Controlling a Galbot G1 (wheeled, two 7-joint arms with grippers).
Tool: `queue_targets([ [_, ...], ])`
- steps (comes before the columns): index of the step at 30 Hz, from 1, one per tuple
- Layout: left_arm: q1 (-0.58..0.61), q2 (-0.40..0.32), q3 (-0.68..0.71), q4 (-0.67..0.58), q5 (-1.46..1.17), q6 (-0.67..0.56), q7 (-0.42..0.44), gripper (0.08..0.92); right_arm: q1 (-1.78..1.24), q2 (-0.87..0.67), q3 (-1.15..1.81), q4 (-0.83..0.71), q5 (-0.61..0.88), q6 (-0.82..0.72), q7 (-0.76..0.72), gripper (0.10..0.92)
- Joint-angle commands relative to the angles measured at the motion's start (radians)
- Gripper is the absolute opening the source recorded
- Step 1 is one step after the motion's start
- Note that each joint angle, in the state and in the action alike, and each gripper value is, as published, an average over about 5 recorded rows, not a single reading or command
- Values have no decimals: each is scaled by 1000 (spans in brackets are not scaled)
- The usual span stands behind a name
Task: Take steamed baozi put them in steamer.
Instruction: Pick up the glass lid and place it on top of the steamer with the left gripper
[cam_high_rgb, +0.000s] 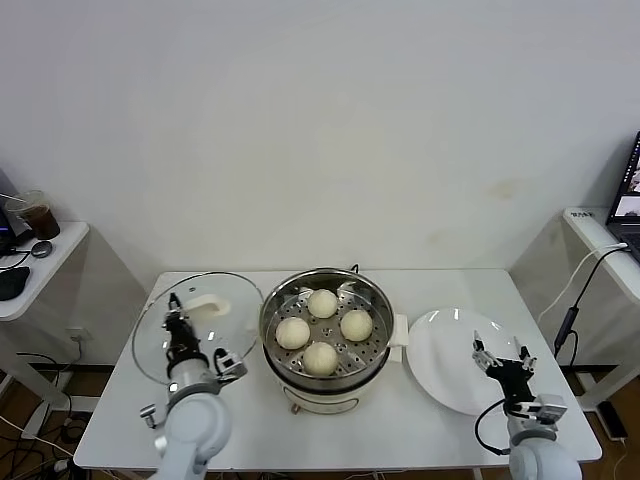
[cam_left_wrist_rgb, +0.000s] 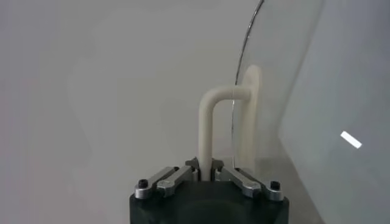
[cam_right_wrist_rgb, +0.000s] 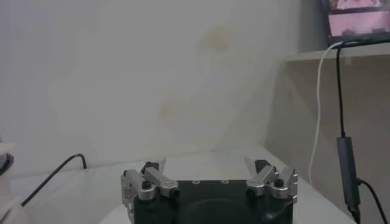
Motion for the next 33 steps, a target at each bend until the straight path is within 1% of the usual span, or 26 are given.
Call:
queue_targets([
  [1, -38, -66, 174, -19, 131, 19, 63, 175, 0, -1, 13, -3, 3, 1, 0, 823],
  [8, -64, -91, 242, -17, 144, 20, 89, 175, 1, -1, 22, -9, 4, 0, -1, 823],
  [16, -103, -129, 329, 22, 180, 20, 104, 175, 1, 10, 22, -19, -4, 1, -1, 823],
  [25, -134, -147, 409, 64, 113, 20, 92, 175, 4, 16, 26, -25, -10, -2, -1, 823],
  [33, -146, -176, 444, 81, 94, 21, 69, 175, 6, 14, 30, -33, -9, -2, -1, 823],
])
